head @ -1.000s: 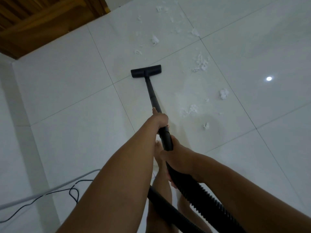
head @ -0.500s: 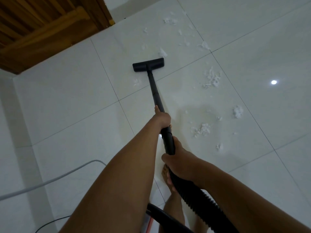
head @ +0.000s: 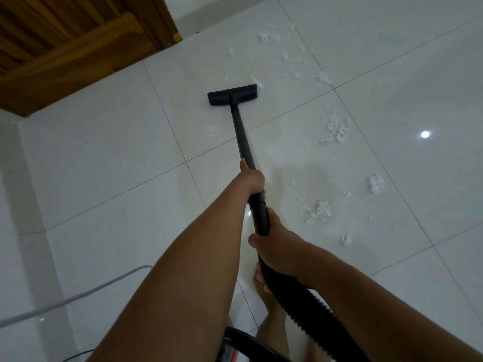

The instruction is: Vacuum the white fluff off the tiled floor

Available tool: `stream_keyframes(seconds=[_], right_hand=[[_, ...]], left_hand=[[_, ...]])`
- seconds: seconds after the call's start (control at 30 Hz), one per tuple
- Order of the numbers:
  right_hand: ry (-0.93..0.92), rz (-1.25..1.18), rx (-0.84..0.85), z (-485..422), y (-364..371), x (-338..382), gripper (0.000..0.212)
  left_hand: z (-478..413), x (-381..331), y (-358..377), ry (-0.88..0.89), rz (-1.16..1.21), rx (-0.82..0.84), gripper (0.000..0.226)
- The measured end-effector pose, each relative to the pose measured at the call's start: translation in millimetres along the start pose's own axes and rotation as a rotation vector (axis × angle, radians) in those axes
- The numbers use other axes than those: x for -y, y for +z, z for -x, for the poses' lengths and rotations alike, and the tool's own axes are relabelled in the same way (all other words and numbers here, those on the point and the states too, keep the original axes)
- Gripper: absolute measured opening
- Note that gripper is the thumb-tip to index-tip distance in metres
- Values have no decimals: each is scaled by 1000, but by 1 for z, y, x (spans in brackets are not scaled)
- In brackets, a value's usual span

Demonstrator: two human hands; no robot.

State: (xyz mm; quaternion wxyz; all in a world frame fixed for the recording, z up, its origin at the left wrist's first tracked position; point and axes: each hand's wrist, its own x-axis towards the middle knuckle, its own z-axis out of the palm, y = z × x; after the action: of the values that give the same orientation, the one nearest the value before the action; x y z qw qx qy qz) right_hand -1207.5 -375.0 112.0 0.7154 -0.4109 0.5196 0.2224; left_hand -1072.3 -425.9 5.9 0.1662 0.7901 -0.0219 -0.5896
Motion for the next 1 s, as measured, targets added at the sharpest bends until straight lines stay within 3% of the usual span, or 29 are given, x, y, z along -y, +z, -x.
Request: stream_keyframes(seconds=[0.67,1.0], right_hand=[[39,-29,-16,83,8,-102,69],[39,10,-8,78,2,-88,72]], left_hand=[[83,80,72,-22,-44,64,76],[74,70,69,-11,-31,70,77]])
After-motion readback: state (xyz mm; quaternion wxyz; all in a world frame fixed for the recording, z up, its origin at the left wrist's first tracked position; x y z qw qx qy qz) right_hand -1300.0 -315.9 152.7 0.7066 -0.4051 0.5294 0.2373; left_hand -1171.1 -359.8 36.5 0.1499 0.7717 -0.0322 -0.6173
